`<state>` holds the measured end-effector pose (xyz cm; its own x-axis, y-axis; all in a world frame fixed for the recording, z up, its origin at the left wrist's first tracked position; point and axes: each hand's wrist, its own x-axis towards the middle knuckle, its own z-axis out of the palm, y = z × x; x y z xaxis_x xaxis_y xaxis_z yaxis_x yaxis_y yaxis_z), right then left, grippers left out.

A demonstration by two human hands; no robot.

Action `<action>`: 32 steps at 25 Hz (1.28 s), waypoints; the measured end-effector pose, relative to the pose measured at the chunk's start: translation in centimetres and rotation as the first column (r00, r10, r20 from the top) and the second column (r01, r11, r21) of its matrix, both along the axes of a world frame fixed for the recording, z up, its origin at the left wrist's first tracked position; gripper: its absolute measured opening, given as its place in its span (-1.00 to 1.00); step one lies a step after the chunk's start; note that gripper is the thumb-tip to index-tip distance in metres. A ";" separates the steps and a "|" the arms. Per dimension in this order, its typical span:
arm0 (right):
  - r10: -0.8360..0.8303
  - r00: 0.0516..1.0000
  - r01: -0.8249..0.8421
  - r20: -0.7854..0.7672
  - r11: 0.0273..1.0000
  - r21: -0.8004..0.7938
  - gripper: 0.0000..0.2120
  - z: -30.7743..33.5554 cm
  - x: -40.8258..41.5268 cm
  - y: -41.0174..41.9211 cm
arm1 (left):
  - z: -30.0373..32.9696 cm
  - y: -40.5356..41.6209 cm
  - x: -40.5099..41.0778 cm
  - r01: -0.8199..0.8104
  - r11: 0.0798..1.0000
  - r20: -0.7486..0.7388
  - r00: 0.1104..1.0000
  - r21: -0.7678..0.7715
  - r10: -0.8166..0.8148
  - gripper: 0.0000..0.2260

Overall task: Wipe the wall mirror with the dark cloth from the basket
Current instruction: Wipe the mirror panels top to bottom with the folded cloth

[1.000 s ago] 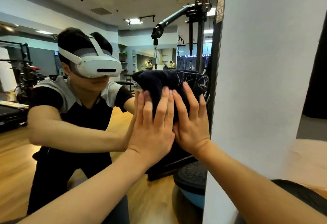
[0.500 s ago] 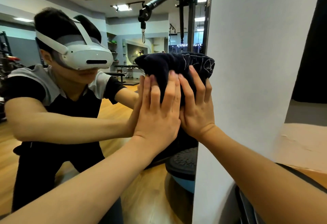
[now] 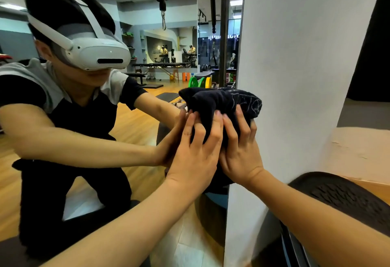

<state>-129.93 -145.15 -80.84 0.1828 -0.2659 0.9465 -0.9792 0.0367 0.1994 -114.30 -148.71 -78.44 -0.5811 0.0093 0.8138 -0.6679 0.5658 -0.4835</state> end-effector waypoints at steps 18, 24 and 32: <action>-0.034 0.993 0.023 0.109 0.995 0.100 -0.32 -2.7 11.3 -0.5 | -2.1 -0.8 9.8 -0.091 0.995 0.088 0.992 -0.052 0.095 -0.35; -0.138 0.985 0.112 0.100 0.966 0.232 -0.29 -4.3 16.8 -1.8 | -2.6 -1.7 16.3 -0.155 0.986 0.147 0.976 -0.062 0.163 -0.30; -0.088 0.985 0.013 0.148 0.894 0.448 -0.26 -4.4 24.3 -0.8 | -3.4 -1.0 24.3 -0.227 0.970 0.165 0.957 -0.081 0.238 -0.38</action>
<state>-105.67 -145.92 -85.24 0.0140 -0.6696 0.7426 -0.9984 0.0315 0.0473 -89.99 -149.72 -81.85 -0.7046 -0.0967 0.7030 -0.6810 0.3707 -0.6316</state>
